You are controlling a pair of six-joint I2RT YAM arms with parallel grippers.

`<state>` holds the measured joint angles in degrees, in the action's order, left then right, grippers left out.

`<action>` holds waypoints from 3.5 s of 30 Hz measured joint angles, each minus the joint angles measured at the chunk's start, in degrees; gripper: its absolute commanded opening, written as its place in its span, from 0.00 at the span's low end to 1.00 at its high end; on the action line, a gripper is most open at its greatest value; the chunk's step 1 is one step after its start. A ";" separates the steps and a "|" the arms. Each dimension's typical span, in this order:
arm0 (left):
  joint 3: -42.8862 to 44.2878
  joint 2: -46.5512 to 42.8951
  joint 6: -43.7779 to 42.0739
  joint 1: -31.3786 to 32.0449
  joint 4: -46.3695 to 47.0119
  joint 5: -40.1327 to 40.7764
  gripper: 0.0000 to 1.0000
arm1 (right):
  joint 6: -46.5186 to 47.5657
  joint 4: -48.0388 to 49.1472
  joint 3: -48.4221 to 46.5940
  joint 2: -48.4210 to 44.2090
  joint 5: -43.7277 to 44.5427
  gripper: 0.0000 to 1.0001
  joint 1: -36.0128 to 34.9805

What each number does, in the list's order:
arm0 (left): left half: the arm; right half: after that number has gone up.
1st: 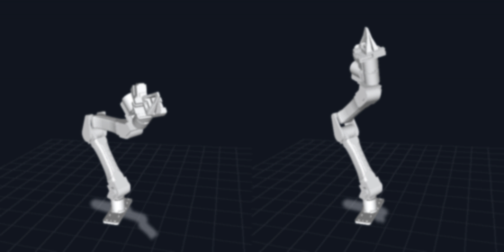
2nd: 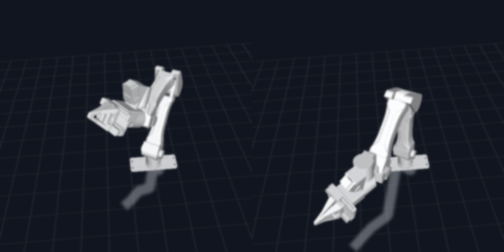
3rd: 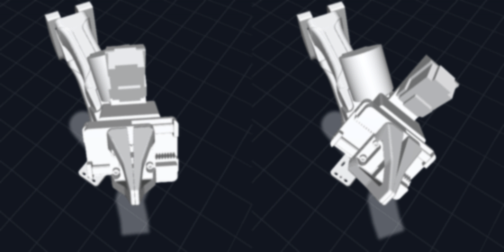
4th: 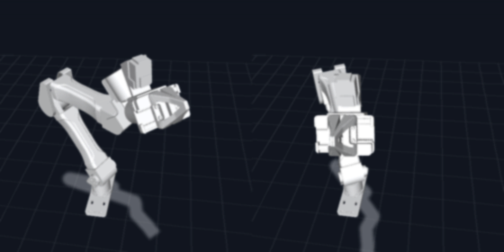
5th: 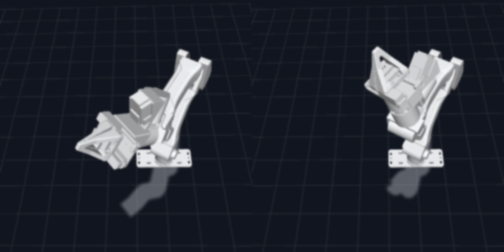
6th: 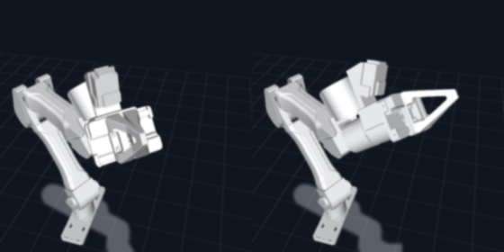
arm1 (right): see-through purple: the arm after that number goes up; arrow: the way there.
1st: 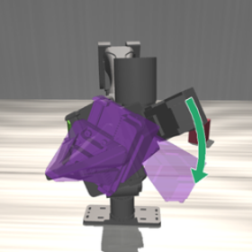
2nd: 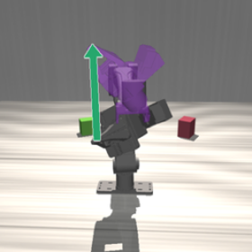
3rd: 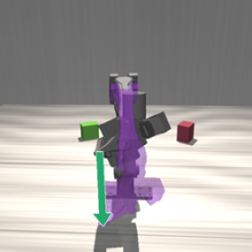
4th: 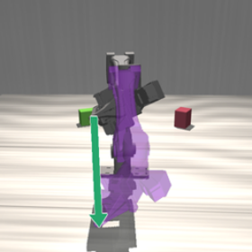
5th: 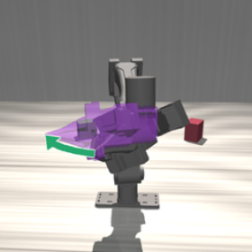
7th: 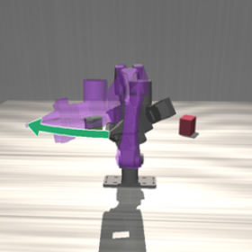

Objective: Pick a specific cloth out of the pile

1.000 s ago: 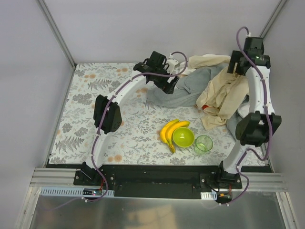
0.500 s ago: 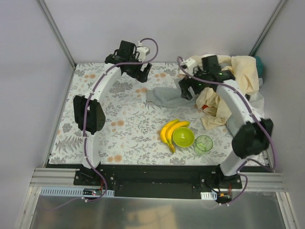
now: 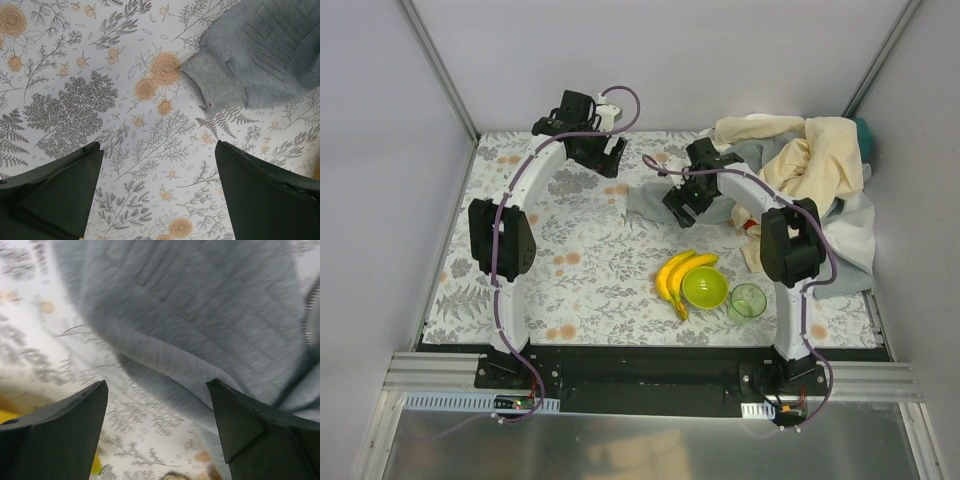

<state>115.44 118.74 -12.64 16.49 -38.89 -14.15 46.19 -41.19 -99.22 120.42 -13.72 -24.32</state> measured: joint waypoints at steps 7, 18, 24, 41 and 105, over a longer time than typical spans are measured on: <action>0.02 0.00 0.24 0.00 0.00 -0.37 1.00 | 0.59 7.34 -0.17 1.53 11.39 0.98 -0.92; 0.02 0.00 0.22 0.00 0.00 -0.63 1.00 | 1.29 6.32 -4.74 7.06 14.97 0.00 -2.99; 0.61 0.00 0.15 0.00 -0.35 -1.64 1.00 | -4.63 5.03 -15.74 7.21 21.09 0.00 0.02; 31.67 24.00 -1.27 19.67 3.08 -3.82 0.99 | -18.47 16.33 -1.44 -16.76 42.45 0.20 37.24; -2.16 -39.54 -55.21 -10.56 42.60 32.33 0.00 | -33.55 12.28 12.68 -34.91 31.21 0.99 19.98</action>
<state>113.27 79.20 -67.85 5.93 3.70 18.17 12.64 -28.91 -86.54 85.52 17.50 -4.34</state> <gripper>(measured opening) 0.020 0.993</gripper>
